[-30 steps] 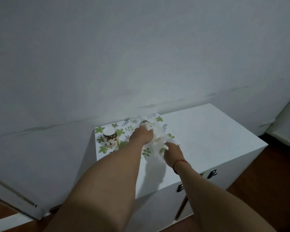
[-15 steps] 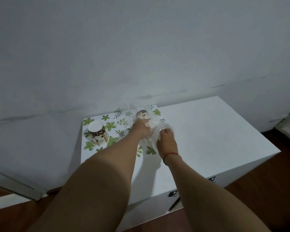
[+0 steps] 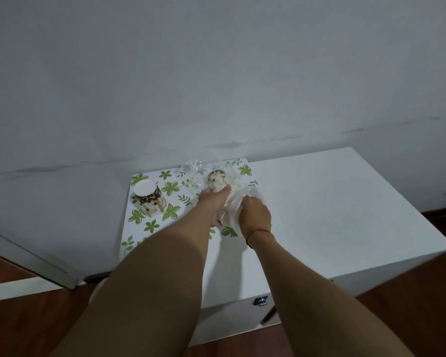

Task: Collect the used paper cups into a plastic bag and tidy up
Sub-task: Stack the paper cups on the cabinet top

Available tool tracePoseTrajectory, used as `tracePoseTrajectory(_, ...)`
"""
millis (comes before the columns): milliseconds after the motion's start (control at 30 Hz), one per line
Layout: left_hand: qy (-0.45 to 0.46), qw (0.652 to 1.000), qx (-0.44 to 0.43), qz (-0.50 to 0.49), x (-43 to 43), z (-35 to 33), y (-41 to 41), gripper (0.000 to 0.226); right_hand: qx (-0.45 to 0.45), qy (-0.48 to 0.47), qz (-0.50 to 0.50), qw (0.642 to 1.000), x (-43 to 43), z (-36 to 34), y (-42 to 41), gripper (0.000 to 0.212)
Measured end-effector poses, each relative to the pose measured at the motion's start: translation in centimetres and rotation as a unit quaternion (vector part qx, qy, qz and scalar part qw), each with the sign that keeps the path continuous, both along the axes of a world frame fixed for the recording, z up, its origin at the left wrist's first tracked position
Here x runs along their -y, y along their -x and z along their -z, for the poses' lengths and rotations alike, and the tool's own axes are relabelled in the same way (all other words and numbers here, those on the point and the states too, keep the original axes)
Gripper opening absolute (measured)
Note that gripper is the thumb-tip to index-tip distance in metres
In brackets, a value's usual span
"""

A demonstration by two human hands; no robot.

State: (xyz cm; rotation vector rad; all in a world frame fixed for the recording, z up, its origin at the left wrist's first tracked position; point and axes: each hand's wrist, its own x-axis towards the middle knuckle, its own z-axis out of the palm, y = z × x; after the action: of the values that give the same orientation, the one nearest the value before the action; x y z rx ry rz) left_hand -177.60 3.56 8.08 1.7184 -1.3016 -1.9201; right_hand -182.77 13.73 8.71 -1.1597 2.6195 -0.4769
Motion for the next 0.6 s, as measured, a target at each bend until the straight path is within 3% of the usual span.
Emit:
tracePoseTrajectory(133, 0.068, 0.997, 0.017, -0.012, 0.2, 0.3, 1.1, 0.076, 0.014, 0.004, 0.003, 1.0, -0.5, 0.5, 0.1, 0.028)
tracePoseTrajectory(367, 0.144, 0.987, 0.039, 0.058, 0.0, -0.3, 1.8, 0.066, 0.063, 0.058, 0.046, 0.995, -2.8, 0.6, -0.5, 0.033)
tracePoseTrajectory(500, 0.185, 0.975, 0.073, 0.1, 0.1, -0.8, 1.7, 0.062, 0.081, 0.071, 0.026, 0.994, -3.1, 0.2, -1.3, 0.028)
tracePoseTrajectory(600, 0.197, 0.974, 0.073, 0.085, 0.0, -0.8, 1.0, 0.06, 0.078, 0.062, 0.006, 0.995, -3.0, 0.0, -1.4, 0.035)
